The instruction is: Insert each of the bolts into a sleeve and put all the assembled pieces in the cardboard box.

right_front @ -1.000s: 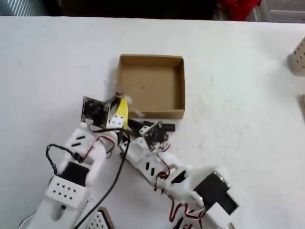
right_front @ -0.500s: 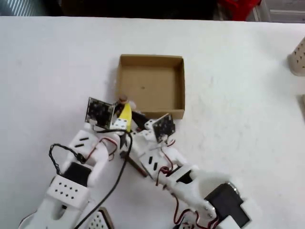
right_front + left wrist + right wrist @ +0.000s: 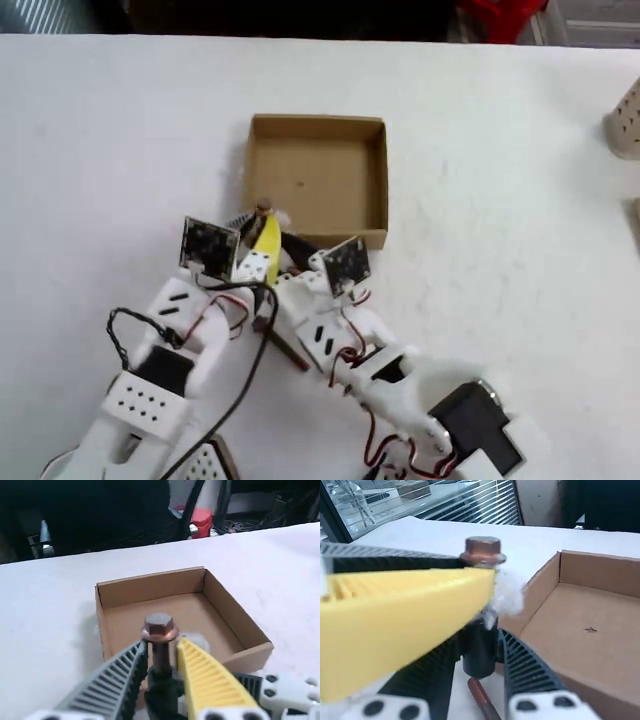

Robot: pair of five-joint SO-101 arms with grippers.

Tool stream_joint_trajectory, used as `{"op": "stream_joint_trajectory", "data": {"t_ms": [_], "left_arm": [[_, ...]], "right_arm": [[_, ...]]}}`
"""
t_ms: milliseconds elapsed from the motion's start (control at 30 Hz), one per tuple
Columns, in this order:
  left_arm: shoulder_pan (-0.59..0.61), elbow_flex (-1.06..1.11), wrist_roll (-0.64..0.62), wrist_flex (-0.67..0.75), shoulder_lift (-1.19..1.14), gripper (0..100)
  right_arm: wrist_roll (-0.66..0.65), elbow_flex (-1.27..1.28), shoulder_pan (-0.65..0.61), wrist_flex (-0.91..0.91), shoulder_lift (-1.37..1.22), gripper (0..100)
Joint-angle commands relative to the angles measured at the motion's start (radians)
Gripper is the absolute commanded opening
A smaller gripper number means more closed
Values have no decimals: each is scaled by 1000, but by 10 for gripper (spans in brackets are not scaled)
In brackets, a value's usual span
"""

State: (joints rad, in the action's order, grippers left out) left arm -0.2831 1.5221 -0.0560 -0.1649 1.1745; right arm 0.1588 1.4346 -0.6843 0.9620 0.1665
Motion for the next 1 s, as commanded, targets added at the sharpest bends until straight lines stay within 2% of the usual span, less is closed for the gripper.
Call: {"op": "stream_joint_trajectory", "data": {"t_ms": [0,333,433,667,833,967], "left_arm": [[-8,-6,14,-66,-12,294],[25,-49,6,-106,-10,378],[33,-112,-61,-172,-10,381],[203,-342,-181,-310,-10,373],[208,-451,-233,-350,-10,295],[219,-491,-227,-397,-10,120]], "right_arm": [[12,-35,30,7,47,16],[12,-44,35,7,41,16],[12,-44,36,4,41,16],[12,-44,36,2,39,16],[12,-44,36,1,39,16],[12,-40,38,-22,39,16]]}}
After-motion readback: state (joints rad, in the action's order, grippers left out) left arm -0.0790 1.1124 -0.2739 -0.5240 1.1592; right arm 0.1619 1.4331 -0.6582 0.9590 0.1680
